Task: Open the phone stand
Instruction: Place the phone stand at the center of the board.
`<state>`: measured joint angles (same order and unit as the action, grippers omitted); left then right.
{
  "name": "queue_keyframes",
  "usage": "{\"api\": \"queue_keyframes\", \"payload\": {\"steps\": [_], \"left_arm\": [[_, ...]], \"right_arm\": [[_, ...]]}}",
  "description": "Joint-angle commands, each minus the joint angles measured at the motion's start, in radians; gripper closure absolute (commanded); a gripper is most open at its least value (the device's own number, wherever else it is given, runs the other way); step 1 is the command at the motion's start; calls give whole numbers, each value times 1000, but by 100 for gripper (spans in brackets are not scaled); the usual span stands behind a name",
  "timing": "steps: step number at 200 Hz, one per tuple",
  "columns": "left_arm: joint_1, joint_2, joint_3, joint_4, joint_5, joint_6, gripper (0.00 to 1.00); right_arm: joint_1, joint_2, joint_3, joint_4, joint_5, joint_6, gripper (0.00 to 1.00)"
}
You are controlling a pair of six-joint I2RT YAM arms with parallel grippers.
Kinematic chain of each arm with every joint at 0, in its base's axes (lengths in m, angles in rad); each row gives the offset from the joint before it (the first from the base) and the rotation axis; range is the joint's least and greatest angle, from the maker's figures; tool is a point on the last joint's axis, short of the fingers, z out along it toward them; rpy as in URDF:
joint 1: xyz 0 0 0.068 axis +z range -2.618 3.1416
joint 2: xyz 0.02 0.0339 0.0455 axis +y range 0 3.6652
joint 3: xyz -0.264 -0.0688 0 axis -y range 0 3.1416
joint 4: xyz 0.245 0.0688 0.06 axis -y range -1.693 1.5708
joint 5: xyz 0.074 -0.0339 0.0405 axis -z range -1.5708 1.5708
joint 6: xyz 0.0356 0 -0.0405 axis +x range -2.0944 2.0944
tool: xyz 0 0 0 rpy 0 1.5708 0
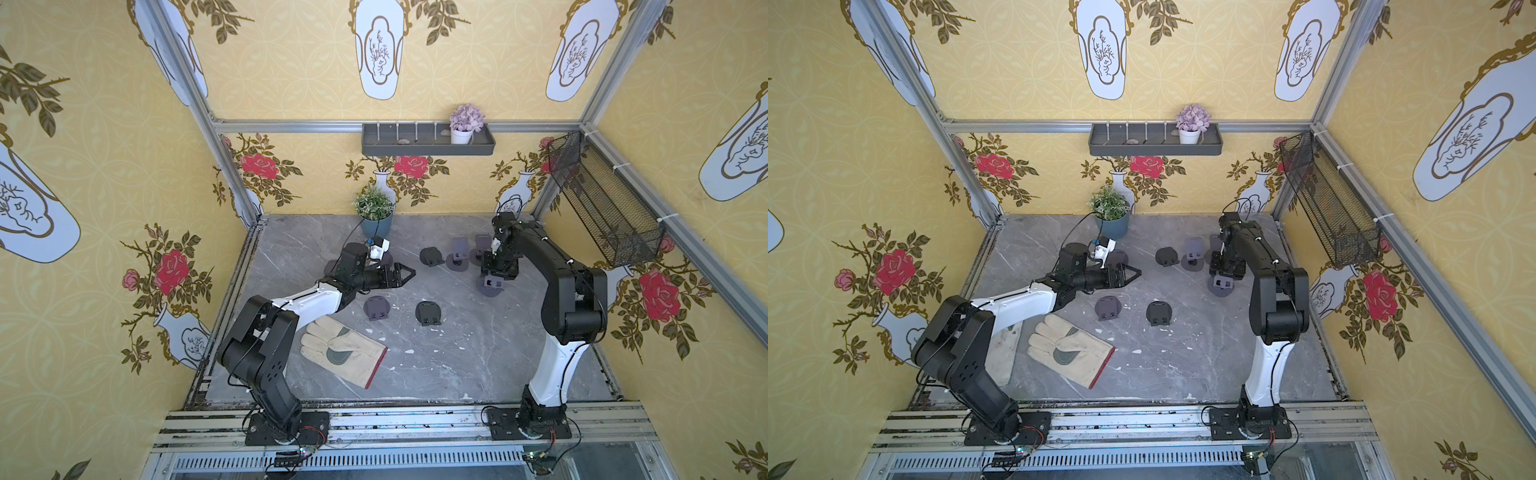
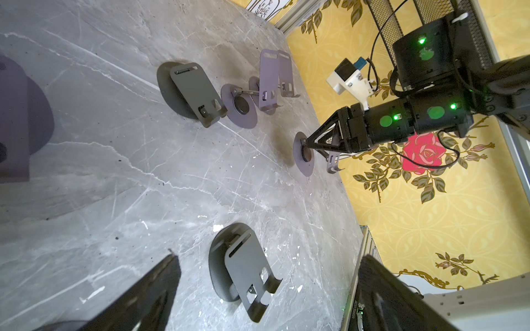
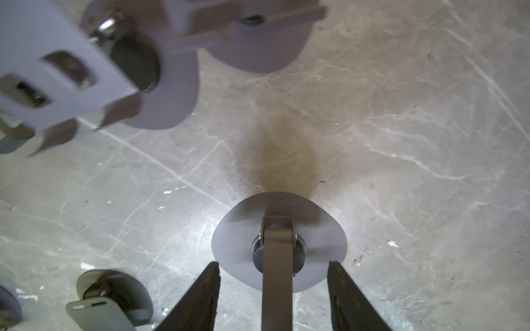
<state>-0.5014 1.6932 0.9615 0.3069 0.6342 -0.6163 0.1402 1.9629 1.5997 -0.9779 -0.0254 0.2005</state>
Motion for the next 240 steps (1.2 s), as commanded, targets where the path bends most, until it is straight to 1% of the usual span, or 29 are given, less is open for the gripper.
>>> {"api": "queue_keyframes", "payload": {"steps": [1,35,61,102,116,150,165,185,189,240], "left_arm": [[0,6,0,-13,13,25,1],[0,2,-3,-21,13,28,1],[0,2,-7,-24,10,28,1],[0,2,-14,-21,1,23,1],[0,0,-14,-19,-2,21,1],[-1,-1,-26,-5,-8,9,1],[-2,-1,-30,0,-9,3,1],[-6,-3,-36,6,-11,0,1],[-6,-3,-36,6,-11,1,1],[-8,-19,-49,13,-21,-2,1]], "right_arm": [[-14,29,12,-5,-24,-22,57],[-34,65,19,17,-65,-39,56],[-43,95,36,17,-74,-50,54],[-48,117,50,22,-86,-61,45],[-48,121,55,24,-86,-63,36],[-49,124,67,24,-84,-64,25],[-50,120,70,24,-87,-62,18],[-48,113,82,15,-85,-56,1],[-48,108,84,15,-84,-54,2],[-44,28,104,-14,-30,-6,2]]}}
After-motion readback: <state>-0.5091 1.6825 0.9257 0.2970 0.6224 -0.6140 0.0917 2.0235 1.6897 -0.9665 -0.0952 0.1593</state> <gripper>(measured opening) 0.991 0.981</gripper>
